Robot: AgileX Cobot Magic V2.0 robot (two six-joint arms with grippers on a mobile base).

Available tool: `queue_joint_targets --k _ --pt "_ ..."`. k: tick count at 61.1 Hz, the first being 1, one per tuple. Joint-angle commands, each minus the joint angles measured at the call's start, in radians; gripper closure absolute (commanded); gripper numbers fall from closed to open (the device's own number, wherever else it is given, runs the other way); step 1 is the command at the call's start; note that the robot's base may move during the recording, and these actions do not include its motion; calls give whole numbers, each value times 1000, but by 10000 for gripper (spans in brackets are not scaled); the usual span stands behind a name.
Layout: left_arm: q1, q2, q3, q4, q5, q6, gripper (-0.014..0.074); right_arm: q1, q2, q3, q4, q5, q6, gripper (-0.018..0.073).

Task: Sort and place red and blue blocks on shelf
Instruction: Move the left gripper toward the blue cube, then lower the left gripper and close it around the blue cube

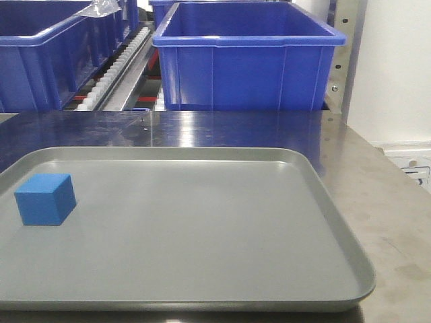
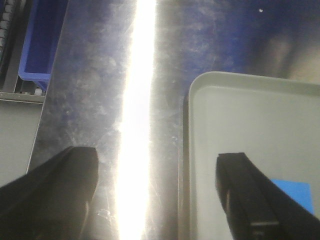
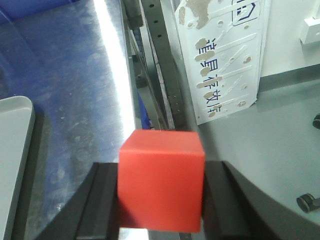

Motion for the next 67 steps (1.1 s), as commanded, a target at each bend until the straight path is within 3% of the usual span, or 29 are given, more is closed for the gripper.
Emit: queue_joint_targets --k 1,10,37,53,67 --pt "-21 16 -81 -15 -4 3 63 -5 2 -26 -4 -81 -7 492" --pt "-88 82 -147 -15 46 3 63 -5 2 -26 -4 -81 -7 492" --pt "-298 286 -232 -15 42 -75 63 -5 2 -26 -4 -81 -7 492" --pt "-359 357 -234 -13 35 -113 63 -5 2 -26 -4 -81 -7 492" --pt "-376 395 -234 -13 33 -157 63 -5 2 -26 -4 -81 -7 492"
